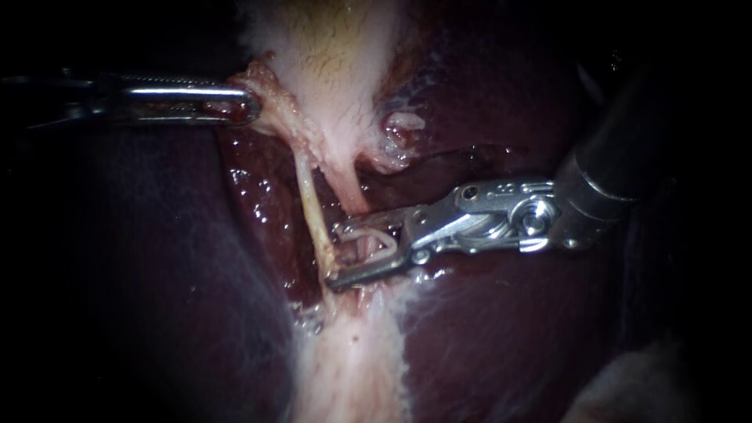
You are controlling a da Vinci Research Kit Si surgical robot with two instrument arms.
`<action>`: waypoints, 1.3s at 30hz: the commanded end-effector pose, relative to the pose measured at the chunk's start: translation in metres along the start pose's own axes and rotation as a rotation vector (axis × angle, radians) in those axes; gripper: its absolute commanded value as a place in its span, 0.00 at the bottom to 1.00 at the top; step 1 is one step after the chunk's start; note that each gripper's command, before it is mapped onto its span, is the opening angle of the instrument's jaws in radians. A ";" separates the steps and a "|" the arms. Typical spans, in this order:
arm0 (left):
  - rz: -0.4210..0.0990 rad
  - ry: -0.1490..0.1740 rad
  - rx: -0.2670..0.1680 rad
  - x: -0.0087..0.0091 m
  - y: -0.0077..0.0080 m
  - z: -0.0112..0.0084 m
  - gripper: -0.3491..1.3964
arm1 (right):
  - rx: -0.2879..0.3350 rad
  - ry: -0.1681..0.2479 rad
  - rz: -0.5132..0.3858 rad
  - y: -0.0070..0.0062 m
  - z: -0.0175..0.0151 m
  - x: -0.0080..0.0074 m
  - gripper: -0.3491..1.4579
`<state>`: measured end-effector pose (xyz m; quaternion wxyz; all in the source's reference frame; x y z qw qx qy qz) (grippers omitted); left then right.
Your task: Clipping first clip left tube
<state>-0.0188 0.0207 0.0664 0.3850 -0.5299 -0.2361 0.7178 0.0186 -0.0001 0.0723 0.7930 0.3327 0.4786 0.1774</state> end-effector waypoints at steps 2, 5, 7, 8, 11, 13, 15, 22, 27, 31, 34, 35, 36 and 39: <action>0.000 0.000 0.000 0.0000 0.0000 0.0000 0.00 | -0.001 0.000 0.001 0.0000 0.0004 0.0002 0.47; 0.000 0.000 0.000 0.0000 0.0000 0.0000 0.00 | -0.005 0.001 0.000 0.0001 0.0011 0.0003 0.47; 0.000 0.000 0.000 0.0000 0.0000 0.0001 0.00 | -0.006 0.000 -0.001 0.0002 0.0016 0.0002 0.47; 0.000 0.000 0.000 0.0000 0.0000 0.0001 0.00 | -0.007 0.000 -0.001 0.0002 0.0018 0.0002 0.47; 0.000 0.000 0.001 0.0000 0.0000 0.0001 0.00 | -0.009 0.000 -0.003 0.0002 0.0022 0.0000 0.47; 0.000 0.000 0.001 0.0000 0.0000 0.0001 0.00 | -0.010 0.000 -0.003 0.0002 0.0024 0.0000 0.47; 0.000 0.000 0.001 0.0000 0.0000 0.0002 0.00 | -0.011 0.000 -0.003 0.0002 0.0027 0.0001 0.47; 0.000 0.000 0.001 0.0000 0.0000 0.0002 0.00 | -0.002 0.034 -0.005 -0.0003 0.0038 0.0005 0.47; 0.000 0.000 0.001 0.0000 0.0000 0.0002 0.00 | 0.004 0.056 -0.007 -0.0007 0.0044 0.0008 0.47; 0.000 0.000 0.001 0.0000 0.0000 0.0002 0.00 | 0.009 0.073 -0.008 -0.0008 0.0048 0.0010 0.47; 0.000 0.000 0.001 0.0000 0.0000 0.0002 0.00 | 0.030 0.085 -0.010 -0.0011 0.0049 0.0010 0.47; 0.000 0.000 0.001 0.0000 0.0000 0.0002 0.00 | 0.038 0.086 -0.011 -0.0013 0.0049 0.0010 0.47; 0.000 0.000 0.001 0.0000 0.0000 0.0002 0.00 | 0.046 0.087 -0.012 -0.0015 0.0049 0.0010 0.47; 0.000 0.000 0.001 0.0000 0.0000 0.0002 0.00 | 0.081 0.079 -0.013 -0.0024 0.0049 0.0011 0.47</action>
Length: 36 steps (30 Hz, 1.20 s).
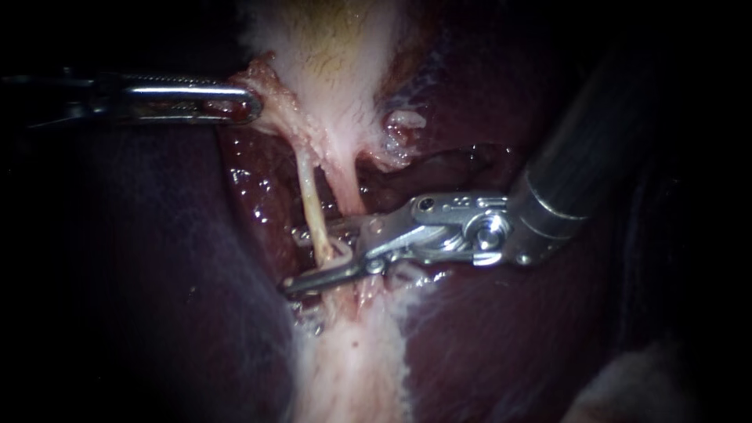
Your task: Clipping first clip left tube
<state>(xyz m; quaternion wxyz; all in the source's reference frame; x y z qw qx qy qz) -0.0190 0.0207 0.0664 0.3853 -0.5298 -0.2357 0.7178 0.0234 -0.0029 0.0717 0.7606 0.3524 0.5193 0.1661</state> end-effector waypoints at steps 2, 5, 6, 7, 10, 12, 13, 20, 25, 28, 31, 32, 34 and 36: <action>0.000 0.000 0.000 0.0000 0.0000 0.0000 0.00 | 0.029 -0.004 0.005 -0.0009 0.0000 0.0002 0.47; 0.000 0.000 -0.001 0.0000 -0.0001 0.0000 0.00 | 0.068 -0.002 0.014 -0.0022 0.0001 0.0004 0.47; 0.000 0.000 -0.001 0.0000 -0.0001 0.0000 0.00 | 0.078 0.001 0.022 -0.0026 0.0001 0.0004 0.47; 0.000 0.000 -0.001 0.0000 -0.0001 0.0000 0.00 | 0.092 0.002 0.018 -0.0033 0.0002 0.0005 0.47; 0.000 0.000 -0.001 0.0000 -0.0001 0.0000 0.00 | 0.128 0.005 0.012 -0.0048 0.0005 0.0010 0.47; 0.000 0.000 -0.001 0.0000 -0.0001 0.0000 0.00 | 0.155 0.015 0.012 -0.0058 0.0006 0.0013 0.47; 0.000 0.000 -0.001 0.0000 -0.0001 -0.0001 0.00 | 0.172 0.024 0.019 -0.0064 0.0008 0.0015 0.47; 0.000 0.000 -0.001 0.0000 -0.0001 -0.0001 0.00 | 0.256 0.036 0.021 -0.0085 0.0014 0.0025 0.46; 0.000 0.000 -0.001 0.0000 -0.0001 -0.0001 0.00 | 0.273 0.034 0.013 -0.0081 0.0014 0.0026 0.45; 0.000 0.000 -0.001 0.0000 -0.0001 -0.0001 0.00 | 0.263 0.038 0.014 -0.0076 0.0011 0.0025 0.43; 0.000 0.000 -0.001 0.0000 -0.0001 -0.0001 0.00 | 0.254 0.040 0.028 -0.0071 0.0007 0.0024 0.39; 0.000 0.000 -0.001 0.0000 -0.0001 -0.0001 0.00 | 0.253 0.044 0.028 -0.0070 0.0006 0.0023 0.38; 0.000 0.000 -0.001 0.0000 -0.0001 -0.0001 0.00 | 0.245 0.044 0.029 -0.0066 0.0003 0.0022 0.36; 0.000 0.000 -0.001 0.0000 -0.0001 -0.0001 0.00 | 0.244 0.045 0.029 -0.0063 0.0002 0.0021 0.33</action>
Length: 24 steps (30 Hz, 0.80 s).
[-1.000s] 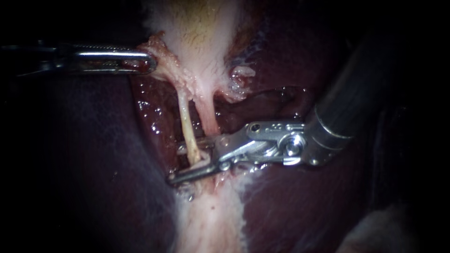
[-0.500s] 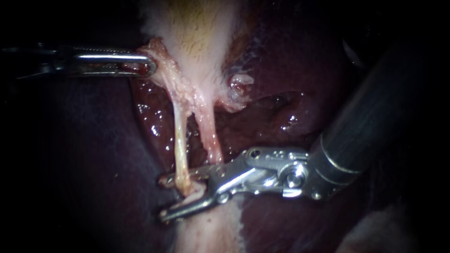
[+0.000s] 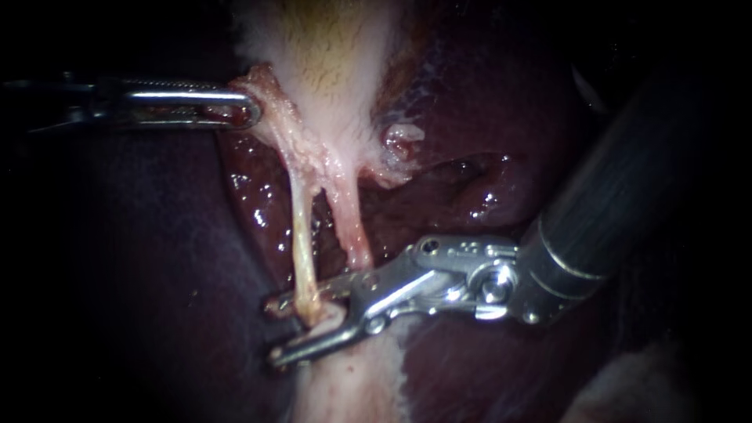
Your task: Clipping first clip left tube
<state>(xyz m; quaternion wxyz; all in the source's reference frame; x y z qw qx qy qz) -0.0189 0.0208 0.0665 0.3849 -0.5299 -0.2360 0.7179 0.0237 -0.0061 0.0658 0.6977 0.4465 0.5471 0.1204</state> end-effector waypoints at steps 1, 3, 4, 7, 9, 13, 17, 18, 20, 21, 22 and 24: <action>0.000 0.000 0.000 0.0000 0.0000 0.0000 0.00 | -0.002 -0.002 0.000 0.0001 -0.0001 -0.0001 0.32; 0.000 0.000 0.000 0.0000 0.0000 0.0000 0.00 | -0.007 -0.003 0.000 0.0003 -0.0002 -0.0001 0.31; 0.000 0.000 0.000 0.0000 0.0000 0.0000 0.00 | -0.007 -0.003 0.000 0.0003 -0.0003 -0.0002 0.30; 0.000 0.000 0.000 0.0000 0.0000 0.0000 0.00 | -0.007 -0.003 0.000 0.0004 -0.0004 -0.0002 0.26; 0.000 0.000 0.000 0.0000 0.0000 0.0000 0.00 | -0.011 -0.005 0.000 0.0004 -0.0004 -0.0003 0.24; 0.000 0.000 0.000 0.0000 -0.0001 0.0000 0.00 | -0.013 -0.007 0.001 0.0006 -0.0007 -0.0003 0.19; 0.000 0.000 0.000 0.0000 -0.0001 0.0000 0.00 | -0.016 -0.012 0.002 0.0008 -0.0010 -0.0004 0.14; 0.000 0.000 0.000 0.0000 -0.0001 0.0000 0.00 | -0.017 -0.015 0.002 0.0008 -0.0010 -0.0004 0.12; 0.000 0.000 0.000 0.0000 -0.0001 0.0000 0.00 | -0.016 -0.015 0.002 0.0008 -0.0012 -0.0004 0.04; 0.000 0.000 0.000 0.0000 -0.0001 0.0000 0.00 | -0.015 -0.015 0.002 0.0008 -0.0014 -0.0004 0.00; 0.000 0.000 0.000 0.0000 -0.0001 0.0000 0.00 | -0.018 -0.022 0.009 0.0008 -0.0015 -0.0003 0.00; 0.000 0.000 0.000 0.0000 -0.0001 0.0000 0.00 | -0.028 -0.042 0.065 0.0009 -0.0018 0.0000 0.00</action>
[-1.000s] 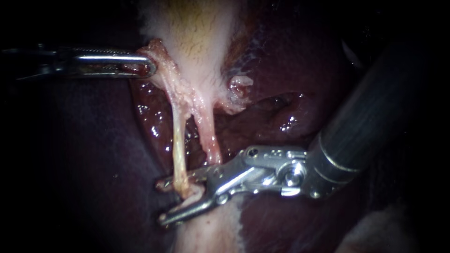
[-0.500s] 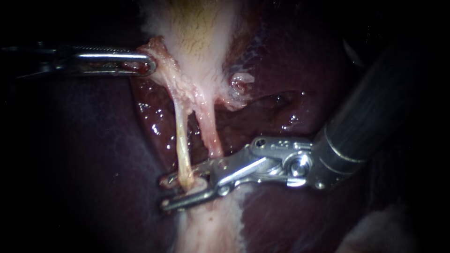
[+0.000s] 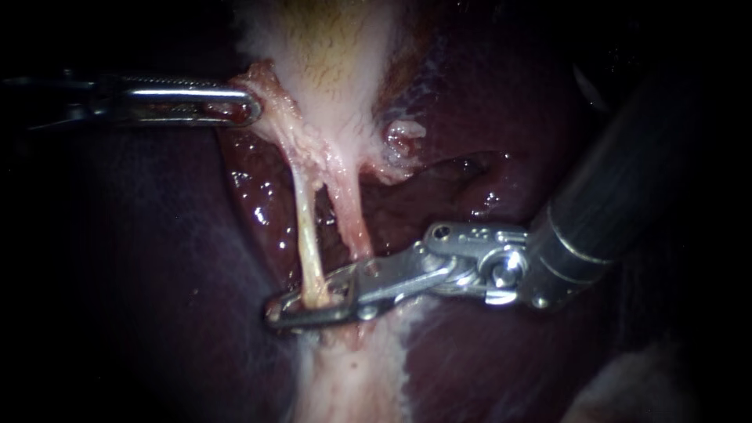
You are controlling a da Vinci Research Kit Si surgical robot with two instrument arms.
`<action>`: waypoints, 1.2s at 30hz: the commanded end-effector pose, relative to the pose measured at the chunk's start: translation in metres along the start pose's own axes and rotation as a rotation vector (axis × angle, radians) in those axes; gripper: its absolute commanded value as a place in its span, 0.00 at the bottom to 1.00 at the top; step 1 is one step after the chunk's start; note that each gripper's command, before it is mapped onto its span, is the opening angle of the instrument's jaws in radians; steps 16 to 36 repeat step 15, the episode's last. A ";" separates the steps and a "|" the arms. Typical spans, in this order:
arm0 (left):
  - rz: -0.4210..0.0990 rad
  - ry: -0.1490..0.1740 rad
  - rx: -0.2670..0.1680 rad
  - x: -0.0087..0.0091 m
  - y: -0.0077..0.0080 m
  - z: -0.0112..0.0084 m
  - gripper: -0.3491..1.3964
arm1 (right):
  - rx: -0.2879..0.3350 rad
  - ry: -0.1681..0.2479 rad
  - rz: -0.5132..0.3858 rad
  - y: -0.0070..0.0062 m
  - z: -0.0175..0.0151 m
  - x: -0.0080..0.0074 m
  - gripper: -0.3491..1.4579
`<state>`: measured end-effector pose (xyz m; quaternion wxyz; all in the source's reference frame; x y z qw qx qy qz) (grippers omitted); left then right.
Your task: Clipping first clip left tube
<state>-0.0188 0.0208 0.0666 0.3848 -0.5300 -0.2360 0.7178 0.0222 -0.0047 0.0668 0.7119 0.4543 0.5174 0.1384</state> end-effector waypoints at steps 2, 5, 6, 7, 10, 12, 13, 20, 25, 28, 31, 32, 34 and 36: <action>0.000 0.000 0.000 0.0000 0.0000 -0.0001 0.00 | -0.003 -0.009 0.021 -0.0002 -0.0002 0.0003 0.00; 0.000 0.000 -0.001 0.0000 0.0000 -0.0001 0.00 | -0.002 -0.010 0.021 -0.0001 -0.0003 0.0003 0.00; 0.000 0.000 -0.001 0.0000 0.0000 -0.0001 0.00 | -0.002 -0.010 0.021 -0.0001 -0.0003 0.0003 0.00; 0.000 0.000 -0.001 0.0000 0.0000 -0.0001 0.00 | -0.002 -0.010 0.021 -0.0001 -0.0004 0.0003 0.00; 0.000 0.000 -0.001 0.0000 0.0000 -0.0001 0.00 | -0.001 -0.010 0.021 0.0000 -0.0005 0.0002 0.00; 0.000 0.000 -0.001 0.0000 0.0000 -0.0001 0.00 | -0.001 -0.010 0.021 0.0002 -0.0006 0.0001 0.00; 0.000 0.000 -0.001 0.0000 0.0000 -0.0001 0.00 | -0.001 -0.010 0.021 0.0002 -0.0007 0.0001 0.00; 0.000 0.000 -0.001 0.0000 0.0000 -0.0001 0.00 | -0.001 -0.010 0.021 0.0003 -0.0008 0.0001 0.00; 0.000 0.000 -0.001 0.0000 0.0000 -0.0001 0.00 | -0.001 -0.010 0.021 0.0003 -0.0008 0.0001 0.00; 0.000 0.000 -0.001 0.0000 0.0000 -0.0001 0.00 | -0.001 -0.010 0.021 0.0003 -0.0008 0.0001 0.00; 0.000 0.000 -0.001 0.0000 0.0000 -0.0001 0.00 | -0.001 -0.010 0.021 0.0003 -0.0008 0.0001 0.00; 0.000 0.000 -0.001 0.0000 0.0000 -0.0001 0.00 | -0.001 -0.010 0.021 0.0003 -0.0008 0.0001 0.00; 0.000 0.000 -0.001 0.0000 0.0000 -0.0001 0.00 | -0.001 -0.010 0.021 0.0003 -0.0008 0.0001 0.00; 0.000 0.000 -0.001 0.0000 0.0000 -0.0001 0.00 | -0.001 -0.010 0.021 0.0003 -0.0008 0.0001 0.00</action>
